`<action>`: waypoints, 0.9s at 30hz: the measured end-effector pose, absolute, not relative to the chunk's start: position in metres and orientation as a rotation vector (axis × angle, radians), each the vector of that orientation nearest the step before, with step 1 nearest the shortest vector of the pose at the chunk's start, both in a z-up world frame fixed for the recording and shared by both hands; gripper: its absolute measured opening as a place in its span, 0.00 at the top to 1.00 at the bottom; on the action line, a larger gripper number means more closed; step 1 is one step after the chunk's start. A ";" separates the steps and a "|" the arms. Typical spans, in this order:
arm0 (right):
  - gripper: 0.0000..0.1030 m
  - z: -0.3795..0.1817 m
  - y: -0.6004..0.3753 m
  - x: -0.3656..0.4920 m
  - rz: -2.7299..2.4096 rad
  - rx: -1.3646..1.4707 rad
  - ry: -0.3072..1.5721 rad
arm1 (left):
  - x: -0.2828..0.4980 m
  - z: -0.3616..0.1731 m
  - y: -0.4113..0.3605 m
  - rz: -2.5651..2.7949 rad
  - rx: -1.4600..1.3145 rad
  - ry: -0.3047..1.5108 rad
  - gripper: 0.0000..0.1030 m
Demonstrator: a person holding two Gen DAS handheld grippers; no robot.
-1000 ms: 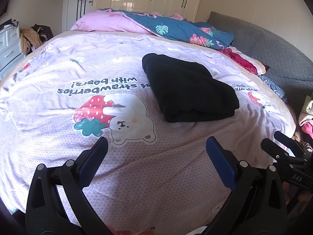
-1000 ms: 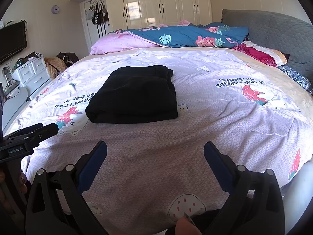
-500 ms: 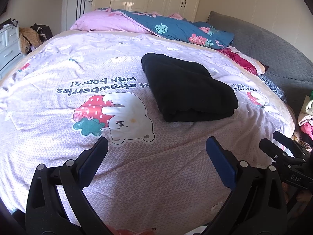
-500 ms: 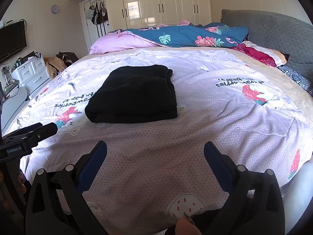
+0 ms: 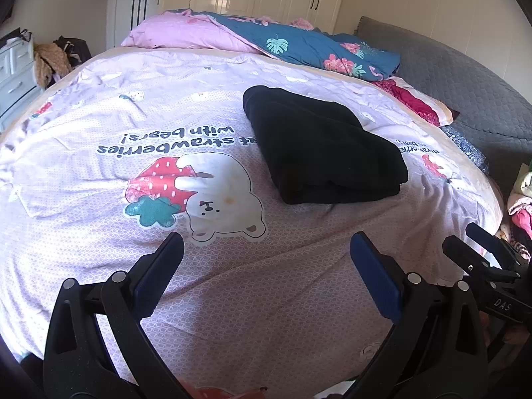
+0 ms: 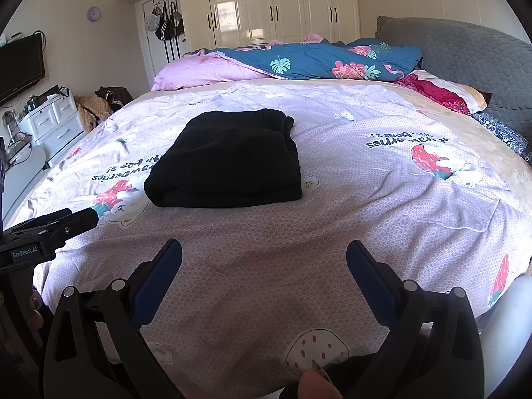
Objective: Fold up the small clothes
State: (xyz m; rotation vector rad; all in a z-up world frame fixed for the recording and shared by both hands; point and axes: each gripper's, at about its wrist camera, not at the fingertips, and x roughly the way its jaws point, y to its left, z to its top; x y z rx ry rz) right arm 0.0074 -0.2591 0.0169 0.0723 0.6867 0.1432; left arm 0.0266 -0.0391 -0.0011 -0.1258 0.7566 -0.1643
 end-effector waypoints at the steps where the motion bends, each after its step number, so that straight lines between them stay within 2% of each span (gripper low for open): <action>1: 0.04 0.017 -0.259 0.007 0.143 0.072 0.686 | 0.027 -0.001 -0.039 -0.165 -0.125 0.758 0.09; 14: 0.04 0.015 -0.261 0.008 0.135 0.073 0.691 | 0.027 0.003 -0.038 -0.146 -0.106 0.741 0.09; 21: 0.04 0.016 -0.267 0.008 0.098 0.090 0.694 | 0.031 -0.002 -0.036 -0.170 -0.129 0.789 0.09; 27: 0.04 0.029 -0.322 0.001 -0.109 0.185 0.643 | 0.042 -0.007 -0.006 -0.130 -0.224 0.827 0.09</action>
